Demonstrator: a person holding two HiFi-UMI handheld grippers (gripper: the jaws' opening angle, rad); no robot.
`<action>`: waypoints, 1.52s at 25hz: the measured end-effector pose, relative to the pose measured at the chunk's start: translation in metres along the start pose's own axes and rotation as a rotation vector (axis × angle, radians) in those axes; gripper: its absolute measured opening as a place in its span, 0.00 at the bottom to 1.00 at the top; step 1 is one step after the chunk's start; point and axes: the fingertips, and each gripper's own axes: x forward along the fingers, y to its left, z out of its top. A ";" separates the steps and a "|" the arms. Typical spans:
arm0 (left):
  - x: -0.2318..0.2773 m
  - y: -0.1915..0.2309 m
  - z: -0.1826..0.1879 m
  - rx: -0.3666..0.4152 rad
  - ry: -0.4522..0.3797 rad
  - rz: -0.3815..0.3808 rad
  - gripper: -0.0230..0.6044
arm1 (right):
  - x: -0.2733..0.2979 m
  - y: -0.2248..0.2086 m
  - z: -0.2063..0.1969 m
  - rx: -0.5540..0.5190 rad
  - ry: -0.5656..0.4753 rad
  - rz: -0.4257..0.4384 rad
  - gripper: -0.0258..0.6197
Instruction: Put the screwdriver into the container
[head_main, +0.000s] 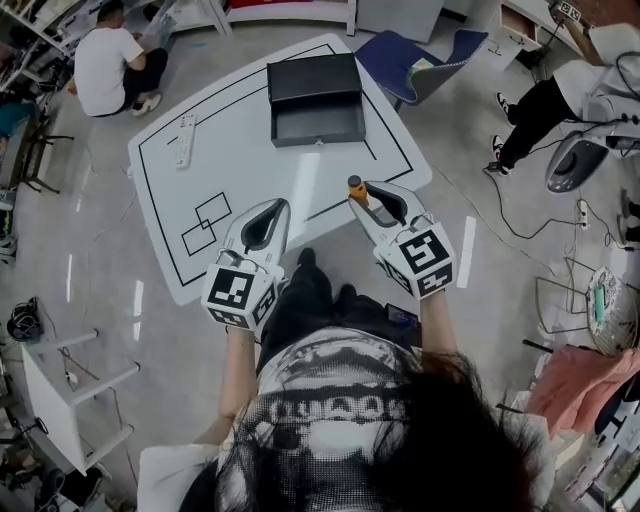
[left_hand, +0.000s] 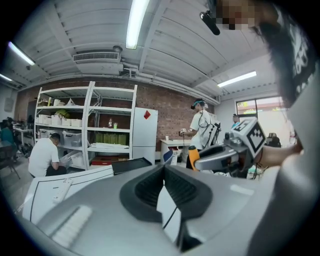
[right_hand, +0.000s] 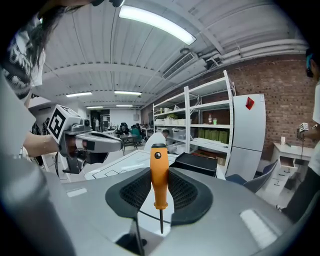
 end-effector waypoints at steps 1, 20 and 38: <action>0.004 0.006 0.001 0.003 0.000 -0.007 0.04 | 0.008 -0.004 0.003 -0.008 0.006 -0.004 0.21; 0.031 0.117 0.007 -0.001 -0.015 -0.054 0.04 | 0.173 -0.070 0.017 -0.247 0.229 -0.038 0.21; 0.035 0.167 -0.011 -0.033 0.015 -0.056 0.04 | 0.307 -0.092 -0.055 -0.461 0.583 0.124 0.21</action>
